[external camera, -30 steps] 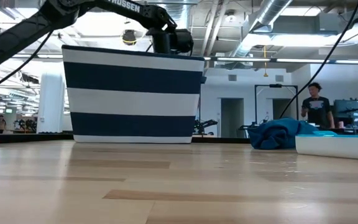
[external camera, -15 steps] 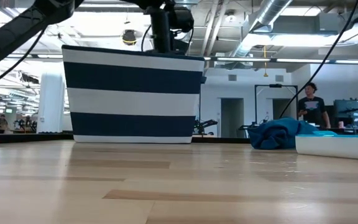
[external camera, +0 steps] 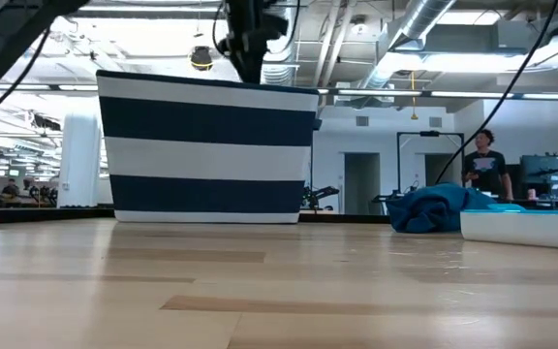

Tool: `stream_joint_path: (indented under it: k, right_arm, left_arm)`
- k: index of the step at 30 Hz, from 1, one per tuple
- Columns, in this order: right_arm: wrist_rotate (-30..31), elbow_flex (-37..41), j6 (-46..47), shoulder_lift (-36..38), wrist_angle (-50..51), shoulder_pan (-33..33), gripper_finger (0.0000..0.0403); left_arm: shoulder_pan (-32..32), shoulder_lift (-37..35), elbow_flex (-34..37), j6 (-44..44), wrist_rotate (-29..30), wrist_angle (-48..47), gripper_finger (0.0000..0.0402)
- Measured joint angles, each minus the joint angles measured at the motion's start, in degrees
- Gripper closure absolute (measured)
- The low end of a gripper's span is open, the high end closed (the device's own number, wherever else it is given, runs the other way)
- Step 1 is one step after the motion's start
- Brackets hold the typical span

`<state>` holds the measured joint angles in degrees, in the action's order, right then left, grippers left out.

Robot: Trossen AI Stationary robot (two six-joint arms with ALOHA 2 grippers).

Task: Pick & place medical supplies in basket/bin
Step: Put the blue pill organizer into the blue bin

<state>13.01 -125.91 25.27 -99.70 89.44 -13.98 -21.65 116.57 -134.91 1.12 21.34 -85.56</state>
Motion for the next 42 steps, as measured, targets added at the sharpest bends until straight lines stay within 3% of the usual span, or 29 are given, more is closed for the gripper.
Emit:
stream_joint_path:
  k: [4,11,15,20,24,28,31,38,42]
  right_arm:
    - [-7.3,0.2,2.9,0.5,0.7,-2.6,0.0187]
    - [-0.3,1.3,3.5,0.6,0.6,-8.3,0.0187]
    - [-0.1,6.5,5.3,1.2,0.6,-11.0,0.0187]
    - [0.5,19.3,11.5,5.3,0.5,-14.9,0.0187]
    - [2.5,33.2,21.8,11.1,0.6,-18.5,0.0187]
    - [5.7,47.5,34.9,19.0,-1.1,-22.5,0.0187]
    - [7.0,57.6,42.2,25.0,-7.9,-24.9,0.0187]
    - [4.1,74.9,51.5,31.8,-19.5,-28.1,0.0187]
    - [3.8,80.0,55.7,31.9,-20.6,-27.9,0.0187]
  left_arm:
    - [3.6,-3.0,0.0,-1.3,0.1,-1.8,0.0255]
    - [10.1,-8.5,0.0,-6.6,3.2,-4.7,0.0255]
    - [14.7,-11.4,0.0,-9.2,3.1,-4.5,0.0255]
    - [20.8,-14.8,0.0,-10.4,3.2,-4.5,0.0255]
    - [25.4,-16.9,0.0,-12.7,4.0,-4.5,0.0255]
    - [29.8,-17.3,0.0,-15.5,8.0,-4.5,0.0255]
    - [32.8,-17.3,0.8,-19.9,11.5,-4.3,0.0255]
    - [37.3,-17.2,12.8,-27.2,17.4,-1.8,0.0255]
    - [38.4,-17.1,23.7,-28.7,16.0,5.0,0.0255]
